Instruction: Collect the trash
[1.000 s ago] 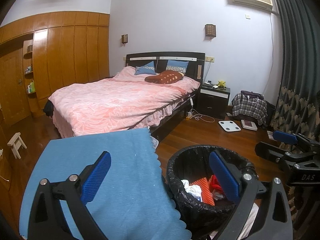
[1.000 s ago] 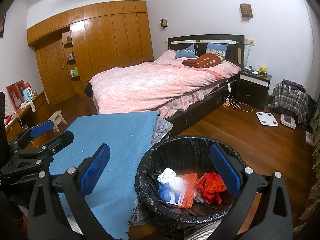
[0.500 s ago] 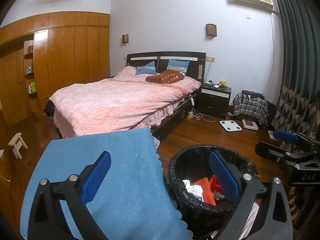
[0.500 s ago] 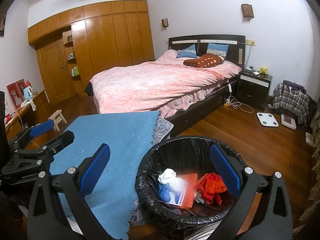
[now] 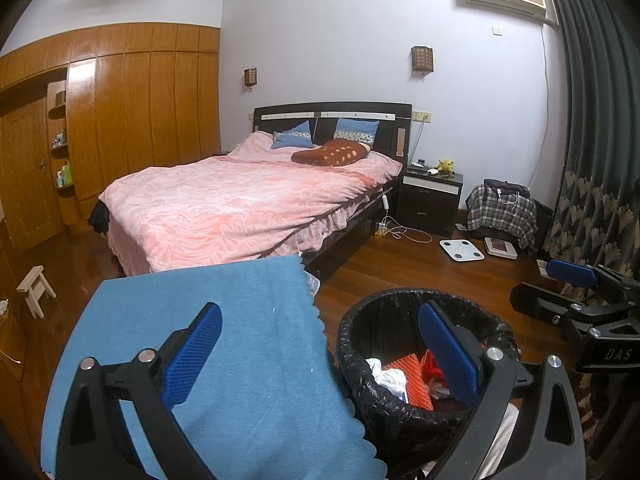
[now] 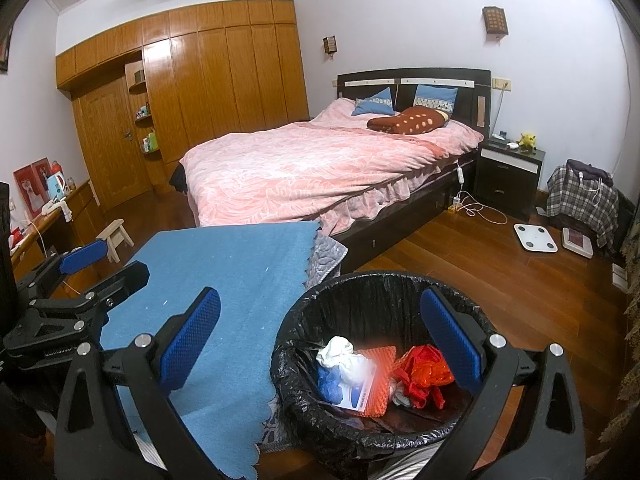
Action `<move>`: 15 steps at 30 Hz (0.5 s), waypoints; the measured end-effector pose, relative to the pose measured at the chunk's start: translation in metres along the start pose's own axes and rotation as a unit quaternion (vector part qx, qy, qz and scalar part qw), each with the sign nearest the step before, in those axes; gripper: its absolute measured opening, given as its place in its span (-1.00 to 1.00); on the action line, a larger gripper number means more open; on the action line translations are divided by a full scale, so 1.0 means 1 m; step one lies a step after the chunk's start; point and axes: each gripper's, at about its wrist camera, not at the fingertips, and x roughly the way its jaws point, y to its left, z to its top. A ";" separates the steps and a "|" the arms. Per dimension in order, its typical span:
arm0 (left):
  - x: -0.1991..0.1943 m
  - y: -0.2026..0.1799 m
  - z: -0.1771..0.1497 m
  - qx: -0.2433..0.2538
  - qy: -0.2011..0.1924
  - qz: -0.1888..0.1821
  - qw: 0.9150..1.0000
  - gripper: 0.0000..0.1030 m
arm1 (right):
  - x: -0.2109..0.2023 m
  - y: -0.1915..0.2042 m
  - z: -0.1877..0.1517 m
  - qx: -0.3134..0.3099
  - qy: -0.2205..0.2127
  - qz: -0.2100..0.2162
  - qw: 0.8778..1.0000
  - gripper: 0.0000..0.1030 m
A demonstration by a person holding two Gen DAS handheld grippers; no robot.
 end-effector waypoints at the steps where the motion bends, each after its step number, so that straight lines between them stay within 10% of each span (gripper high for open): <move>1: 0.000 0.002 0.000 0.000 0.001 0.000 1.000 0.88 | 0.000 0.000 0.000 0.000 0.000 0.000 1.000 0.89; 15: 0.001 0.004 0.000 0.000 0.002 0.000 1.000 0.88 | 0.000 0.000 0.000 0.000 0.000 0.000 1.000 0.89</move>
